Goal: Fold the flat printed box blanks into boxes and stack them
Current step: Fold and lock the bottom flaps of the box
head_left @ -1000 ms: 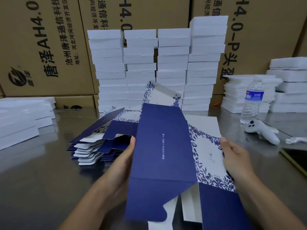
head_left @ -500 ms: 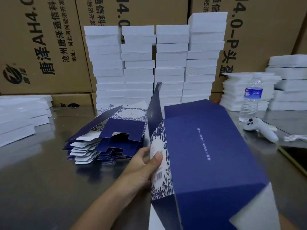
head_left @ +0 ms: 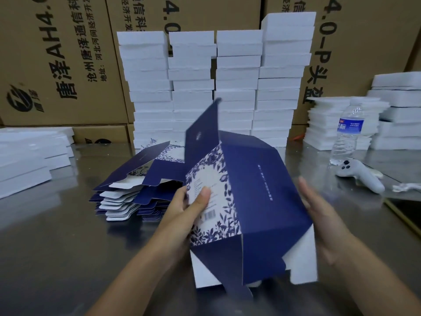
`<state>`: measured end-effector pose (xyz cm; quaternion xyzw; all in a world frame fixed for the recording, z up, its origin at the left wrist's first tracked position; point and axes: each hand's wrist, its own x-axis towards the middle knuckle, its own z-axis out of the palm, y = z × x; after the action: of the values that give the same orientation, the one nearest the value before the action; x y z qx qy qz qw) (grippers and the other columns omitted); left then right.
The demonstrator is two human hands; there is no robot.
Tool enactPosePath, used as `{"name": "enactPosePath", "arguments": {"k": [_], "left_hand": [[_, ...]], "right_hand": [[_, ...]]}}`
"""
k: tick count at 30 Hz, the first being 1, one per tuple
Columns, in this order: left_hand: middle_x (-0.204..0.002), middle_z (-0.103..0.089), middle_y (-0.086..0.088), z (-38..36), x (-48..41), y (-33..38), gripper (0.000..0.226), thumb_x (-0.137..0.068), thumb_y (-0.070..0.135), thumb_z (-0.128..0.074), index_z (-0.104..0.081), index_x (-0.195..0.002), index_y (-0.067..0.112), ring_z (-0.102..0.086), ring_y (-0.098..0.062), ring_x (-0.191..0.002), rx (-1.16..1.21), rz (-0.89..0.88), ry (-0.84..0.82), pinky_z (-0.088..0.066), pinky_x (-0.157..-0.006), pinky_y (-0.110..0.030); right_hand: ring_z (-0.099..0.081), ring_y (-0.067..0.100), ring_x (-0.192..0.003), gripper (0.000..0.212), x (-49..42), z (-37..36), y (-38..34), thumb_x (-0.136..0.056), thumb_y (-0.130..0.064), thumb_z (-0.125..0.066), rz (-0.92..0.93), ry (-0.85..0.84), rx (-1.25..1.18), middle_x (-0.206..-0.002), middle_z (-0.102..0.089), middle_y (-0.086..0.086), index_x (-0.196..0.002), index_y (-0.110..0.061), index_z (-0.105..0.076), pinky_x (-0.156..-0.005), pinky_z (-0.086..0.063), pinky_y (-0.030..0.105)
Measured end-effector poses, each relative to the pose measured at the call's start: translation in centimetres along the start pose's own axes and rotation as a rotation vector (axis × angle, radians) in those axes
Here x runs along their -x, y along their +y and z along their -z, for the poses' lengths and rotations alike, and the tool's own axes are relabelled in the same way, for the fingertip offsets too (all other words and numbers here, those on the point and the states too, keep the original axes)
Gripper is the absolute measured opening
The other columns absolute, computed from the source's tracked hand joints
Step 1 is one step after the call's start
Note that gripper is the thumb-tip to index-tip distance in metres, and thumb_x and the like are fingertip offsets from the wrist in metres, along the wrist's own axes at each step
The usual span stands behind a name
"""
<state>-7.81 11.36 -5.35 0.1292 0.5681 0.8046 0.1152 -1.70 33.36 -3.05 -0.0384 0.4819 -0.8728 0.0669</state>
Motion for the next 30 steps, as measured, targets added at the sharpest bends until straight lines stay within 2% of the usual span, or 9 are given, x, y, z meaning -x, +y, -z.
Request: {"name": "enactPosePath", "arguments": {"k": [3, 6, 9, 16, 18, 21, 25, 27, 30], "left_hand": [[-0.117, -0.069, 0.000, -0.1, 0.4, 0.2, 0.053, -0.060, 0.050, -0.085, -0.066, -0.109, 0.040, -0.065, -0.024, -0.109, 0.056, 0.076, -0.142, -0.051, -0.090, -0.045], [-0.114, -0.070, -0.011, -0.1, 0.4, 0.6, 0.056, -0.057, 0.042, -0.089, -0.069, -0.108, 0.027, -0.068, -0.028, -0.101, 0.080, 0.039, -0.092, -0.055, -0.079, -0.039], [-0.104, -0.072, -0.018, 0.4, 0.4, 1.2, 0.052, -0.061, 0.028, -0.079, -0.068, -0.109, 0.009, -0.072, -0.029, -0.088, 0.100, 0.019, -0.042, -0.057, -0.063, -0.030], [-0.102, -0.072, -0.016, 1.3, 0.3, 1.9, 0.040, -0.072, 0.014, -0.067, -0.064, -0.111, 0.005, -0.072, -0.030, -0.087, -0.011, -0.009, -0.017, -0.058, -0.061, -0.031], [-0.103, -0.072, -0.015, 1.4, 0.3, 1.9, 0.040, -0.071, 0.014, -0.067, -0.064, -0.111, 0.007, -0.071, -0.031, -0.088, -0.033, -0.001, -0.018, -0.059, -0.064, -0.033], [-0.102, -0.073, -0.013, 1.3, 0.3, 1.7, 0.036, -0.074, 0.014, -0.067, -0.065, -0.110, 0.010, -0.071, -0.030, -0.089, -0.075, 0.003, 0.007, -0.060, -0.065, -0.033], [-0.096, -0.074, -0.011, 1.0, 0.2, 1.9, 0.025, -0.091, 0.027, -0.057, -0.068, -0.106, 0.010, -0.073, -0.027, -0.084, -0.090, 0.024, 0.078, -0.058, -0.058, -0.031], [-0.085, -0.076, -0.004, 0.9, 0.0, 2.0, 0.036, -0.095, 0.044, -0.049, -0.072, -0.091, 0.017, -0.073, -0.022, -0.077, -0.135, 0.005, 0.177, -0.056, -0.055, -0.030], [-0.081, -0.074, -0.005, 0.8, 0.0, 1.8, 0.046, -0.097, 0.047, -0.040, -0.069, -0.081, 0.016, -0.072, -0.022, -0.077, -0.344, -0.150, 0.307, -0.053, -0.068, -0.035]], "right_hand": [[-0.071, 0.025, -0.088, 0.077, -0.2, 0.6, 0.3, -0.027, -0.038, -0.095, -0.037, 0.051, 0.039, -0.105, -0.072, 0.011, -0.097, -0.014, -0.076, -0.067, -0.058, 0.034], [-0.072, 0.028, -0.084, 0.072, -0.3, 1.3, 0.0, -0.029, -0.034, -0.094, -0.051, 0.112, 0.006, -0.102, -0.072, 0.013, -0.096, -0.012, -0.077, -0.065, -0.057, 0.036], [-0.072, 0.027, -0.075, 0.046, 0.0, 1.5, -0.6, -0.044, -0.029, -0.085, -0.042, 0.166, 0.054, -0.093, -0.074, 0.012, -0.086, -0.011, -0.078, -0.058, -0.057, 0.034], [-0.071, 0.030, -0.071, 0.036, -0.1, 1.9, -0.8, -0.053, -0.026, -0.078, 0.020, 0.292, 0.155, -0.088, -0.073, 0.014, -0.086, -0.012, -0.076, -0.059, -0.057, 0.038], [-0.072, 0.025, -0.073, 0.022, -0.3, 1.6, -0.7, -0.071, -0.038, -0.072, 0.050, 0.370, 0.262, -0.085, -0.075, 0.008, -0.078, -0.019, -0.078, -0.066, -0.056, 0.036], [-0.070, 0.014, -0.065, 0.042, -1.2, 1.8, -0.3, -0.092, -0.045, -0.052, 0.200, 0.577, 0.503, -0.084, -0.075, 0.004, -0.069, -0.018, -0.075, -0.065, -0.052, 0.029], [-0.063, 0.019, -0.070, 0.047, -1.4, 2.0, -0.1, -0.097, -0.038, -0.047, 0.272, 0.626, 0.596, -0.095, -0.069, 0.020, -0.090, 0.005, -0.066, -0.065, -0.049, 0.027], [-0.061, 0.022, -0.074, 0.049, -1.3, 2.2, -0.1, -0.096, -0.038, -0.048, 0.267, 0.596, 0.615, -0.098, -0.067, 0.023, -0.096, 0.009, -0.062, -0.068, -0.048, 0.031], [-0.065, 0.023, -0.075, 0.048, -1.3, 2.0, 0.1, -0.096, -0.039, -0.048, 0.248, 0.556, 0.616, -0.096, -0.069, 0.019, -0.095, 0.006, -0.064, -0.075, -0.051, 0.035]]}}
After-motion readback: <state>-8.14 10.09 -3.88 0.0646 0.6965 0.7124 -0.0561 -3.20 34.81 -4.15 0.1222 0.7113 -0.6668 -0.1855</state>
